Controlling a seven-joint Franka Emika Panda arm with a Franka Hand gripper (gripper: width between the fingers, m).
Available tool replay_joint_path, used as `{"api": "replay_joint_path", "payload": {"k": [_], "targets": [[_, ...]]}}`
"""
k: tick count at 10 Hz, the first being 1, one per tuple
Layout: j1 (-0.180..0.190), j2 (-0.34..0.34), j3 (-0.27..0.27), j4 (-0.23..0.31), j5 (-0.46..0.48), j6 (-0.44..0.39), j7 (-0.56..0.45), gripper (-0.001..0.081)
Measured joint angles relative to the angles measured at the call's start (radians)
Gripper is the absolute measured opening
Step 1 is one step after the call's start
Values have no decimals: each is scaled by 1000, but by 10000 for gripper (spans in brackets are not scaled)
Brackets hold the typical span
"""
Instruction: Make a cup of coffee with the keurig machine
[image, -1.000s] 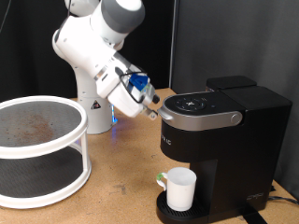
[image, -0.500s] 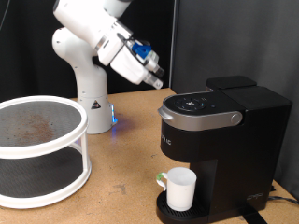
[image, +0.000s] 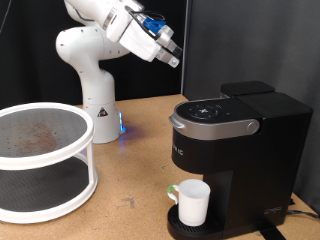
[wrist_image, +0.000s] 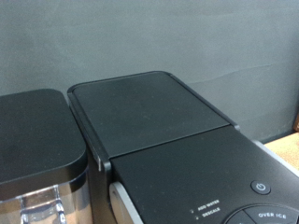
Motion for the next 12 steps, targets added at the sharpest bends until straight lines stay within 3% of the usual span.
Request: {"api": "replay_joint_path", "payload": {"k": [3,4,5,6,7,9,11,12], "targets": [[22,15,29,52,8,102,-39,797],[16,32,58,79,-53,136,-30,797],[-5,58,93,110,-174,139,11,797],[-38,90,128,152,-328,84,71,797],[-66,128,150,209,-463,-20,128,797],[-81,219,155,312,-507,-129,225,797],[-76,214,156,299,-513,-79,144,797],[-77,216,166,300,-561,-55,122,797]]}}
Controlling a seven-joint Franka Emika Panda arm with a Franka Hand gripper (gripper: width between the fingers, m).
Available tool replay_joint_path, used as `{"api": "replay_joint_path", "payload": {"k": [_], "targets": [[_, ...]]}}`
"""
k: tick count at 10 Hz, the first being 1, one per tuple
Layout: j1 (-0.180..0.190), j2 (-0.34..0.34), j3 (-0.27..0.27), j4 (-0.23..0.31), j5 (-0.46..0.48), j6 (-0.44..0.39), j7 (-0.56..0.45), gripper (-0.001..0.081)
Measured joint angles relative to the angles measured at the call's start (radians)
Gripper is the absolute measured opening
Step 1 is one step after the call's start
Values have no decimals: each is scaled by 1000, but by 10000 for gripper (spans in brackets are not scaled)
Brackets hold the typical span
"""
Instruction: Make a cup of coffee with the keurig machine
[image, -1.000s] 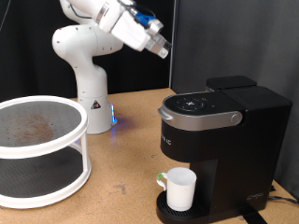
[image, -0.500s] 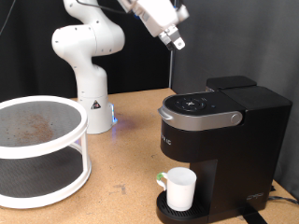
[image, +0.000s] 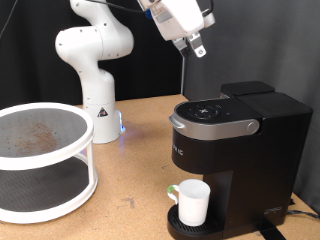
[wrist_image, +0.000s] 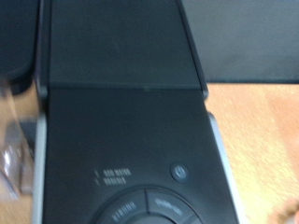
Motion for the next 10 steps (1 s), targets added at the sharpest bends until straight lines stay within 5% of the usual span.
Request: {"api": "replay_joint_path", "payload": {"k": [2,5,8,10], "targets": [[-4,34,24,59,-105,-46,51,797],[-11,149,26,219,-181,-199,144,797],[-13,261,26,329,-275,-219,153,797],[-12,294,26,344,-265,-187,135,797]]}}
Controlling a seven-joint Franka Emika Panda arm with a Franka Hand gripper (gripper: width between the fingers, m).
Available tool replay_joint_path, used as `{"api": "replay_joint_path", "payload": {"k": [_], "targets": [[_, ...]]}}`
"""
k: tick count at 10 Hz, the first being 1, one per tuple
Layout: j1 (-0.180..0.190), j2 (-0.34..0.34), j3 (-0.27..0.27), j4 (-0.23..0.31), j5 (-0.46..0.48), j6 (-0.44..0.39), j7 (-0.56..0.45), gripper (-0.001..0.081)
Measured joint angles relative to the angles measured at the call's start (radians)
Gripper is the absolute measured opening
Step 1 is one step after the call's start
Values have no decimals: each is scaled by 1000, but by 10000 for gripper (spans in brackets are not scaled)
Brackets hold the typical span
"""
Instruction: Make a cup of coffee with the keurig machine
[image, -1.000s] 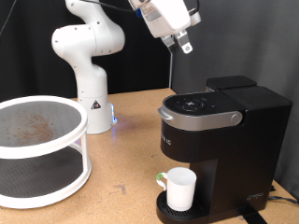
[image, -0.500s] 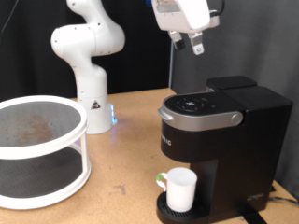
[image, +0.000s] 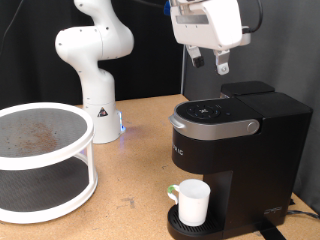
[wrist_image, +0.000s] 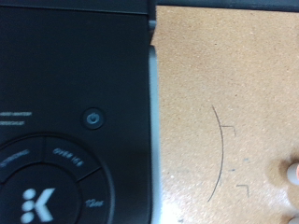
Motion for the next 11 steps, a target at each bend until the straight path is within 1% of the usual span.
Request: {"api": "replay_joint_path", "payload": {"k": [3,7,9,11], "targets": [[4,2,1,-36,14,45,-58,797],[5,3,8,-106,0,84,-67,797],[5,5,13,-127,2,115,-71,797],[11,5,15,-134,32,136,-87,797]]}}
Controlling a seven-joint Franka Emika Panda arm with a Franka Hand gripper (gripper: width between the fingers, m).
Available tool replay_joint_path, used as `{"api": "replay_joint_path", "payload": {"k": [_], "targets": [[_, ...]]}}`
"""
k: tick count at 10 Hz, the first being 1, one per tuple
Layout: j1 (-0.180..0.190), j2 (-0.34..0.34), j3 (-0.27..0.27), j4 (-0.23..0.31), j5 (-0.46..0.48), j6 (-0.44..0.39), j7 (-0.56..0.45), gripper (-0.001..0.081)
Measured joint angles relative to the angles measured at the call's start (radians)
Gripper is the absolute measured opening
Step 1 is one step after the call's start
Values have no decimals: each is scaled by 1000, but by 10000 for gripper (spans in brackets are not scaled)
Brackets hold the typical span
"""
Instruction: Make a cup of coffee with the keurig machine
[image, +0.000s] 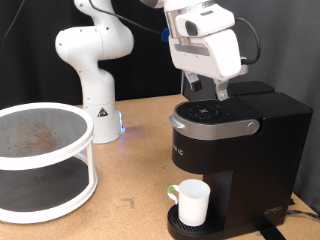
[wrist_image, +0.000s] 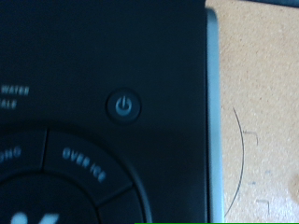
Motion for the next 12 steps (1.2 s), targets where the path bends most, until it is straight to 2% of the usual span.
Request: {"api": "replay_joint_path", "payload": {"k": [3,6,10,11,12], "targets": [[1,-1,-2,6,90,-31,-42,797],[1,-8,-1,4,88,9,-41,797],[-3,-22,-1,4,59,0,-28,797],[-3,-22,-2,6,58,-19,-27,797],[-5,-21,-7,18,59,-95,-17,797]]}}
